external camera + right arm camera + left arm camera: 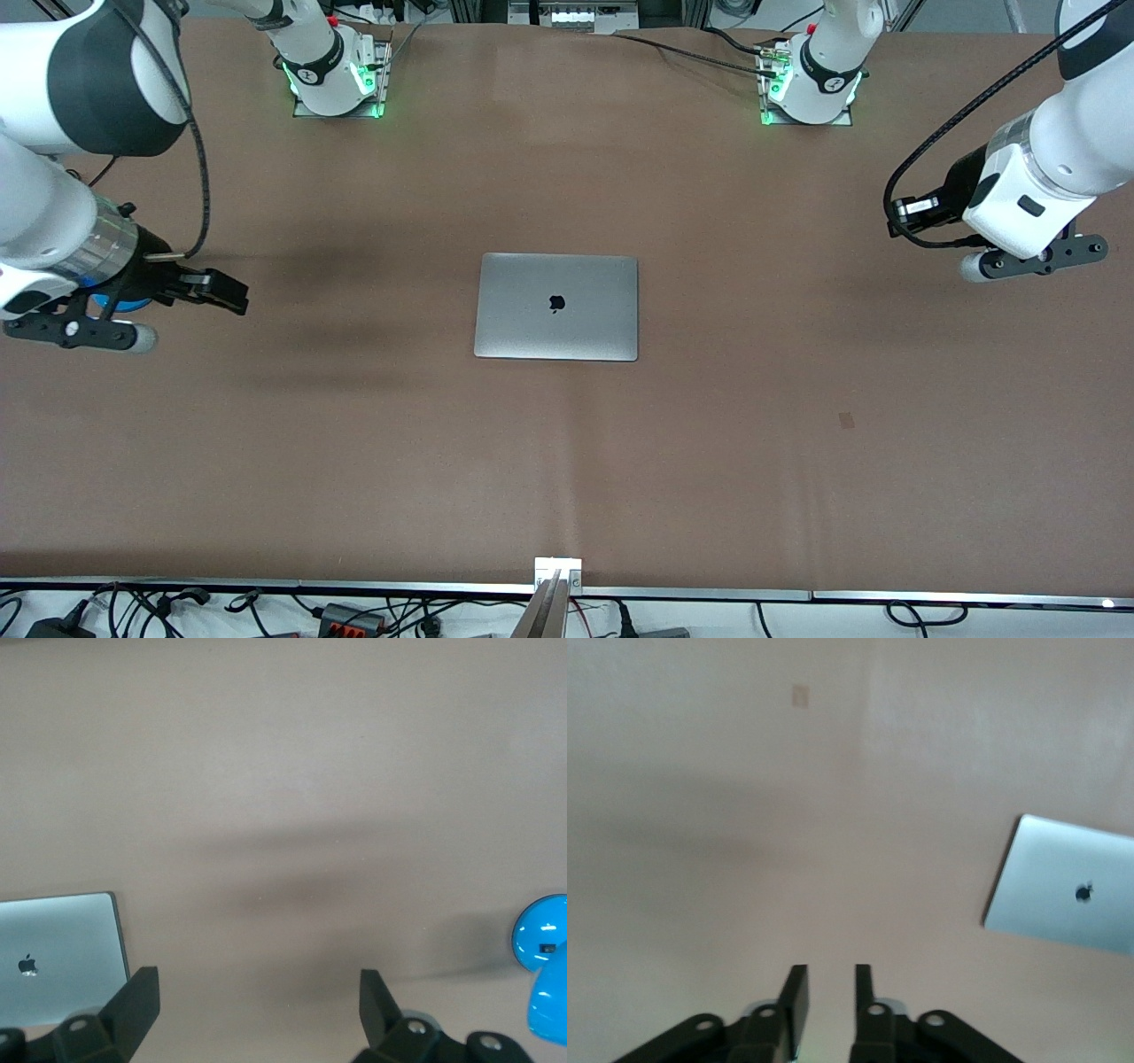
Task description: Close laptop with both arms from behind
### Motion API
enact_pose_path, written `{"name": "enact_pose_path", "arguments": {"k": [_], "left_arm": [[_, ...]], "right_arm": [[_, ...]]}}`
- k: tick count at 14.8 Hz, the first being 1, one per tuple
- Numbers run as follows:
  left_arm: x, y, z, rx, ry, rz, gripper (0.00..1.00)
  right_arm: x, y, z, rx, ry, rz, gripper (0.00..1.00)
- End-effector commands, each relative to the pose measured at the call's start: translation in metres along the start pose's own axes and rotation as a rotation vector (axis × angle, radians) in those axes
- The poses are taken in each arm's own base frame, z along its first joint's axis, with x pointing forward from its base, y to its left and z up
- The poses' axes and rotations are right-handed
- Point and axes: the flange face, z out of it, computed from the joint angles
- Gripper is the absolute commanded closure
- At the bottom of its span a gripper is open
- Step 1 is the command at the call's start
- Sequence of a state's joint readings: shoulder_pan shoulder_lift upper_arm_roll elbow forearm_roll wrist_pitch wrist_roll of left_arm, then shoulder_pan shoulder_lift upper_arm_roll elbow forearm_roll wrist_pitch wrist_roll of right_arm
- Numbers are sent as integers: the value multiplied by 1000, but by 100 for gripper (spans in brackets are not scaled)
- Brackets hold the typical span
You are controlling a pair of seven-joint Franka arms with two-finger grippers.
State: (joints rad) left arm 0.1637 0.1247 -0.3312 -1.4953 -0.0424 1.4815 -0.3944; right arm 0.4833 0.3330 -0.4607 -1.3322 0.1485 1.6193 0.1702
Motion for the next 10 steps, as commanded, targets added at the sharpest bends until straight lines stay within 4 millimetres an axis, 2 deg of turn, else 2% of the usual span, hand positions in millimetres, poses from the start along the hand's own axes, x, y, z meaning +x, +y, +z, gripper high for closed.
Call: {"name": "enact_pose_path", "arguments": {"k": [1,2,5,7,10], "left_arm": [[-28,-17,11,33,68,-16,12],[-26,-23,12,34,64,-27,0],[-12,-56,9,14,82,-6,0],[-11,-59,14,26,74,100,0],[-19,-55,14,34,53,86,0]], "right_arm": [[0,39,-24,52,17,17,0],[-1,54,-33,51,31,24,0],[2,91,-38,29,49,14,0],[3,107,-44,19,81,-16,0],[2,115,-40,9,65,-58,0]]}}
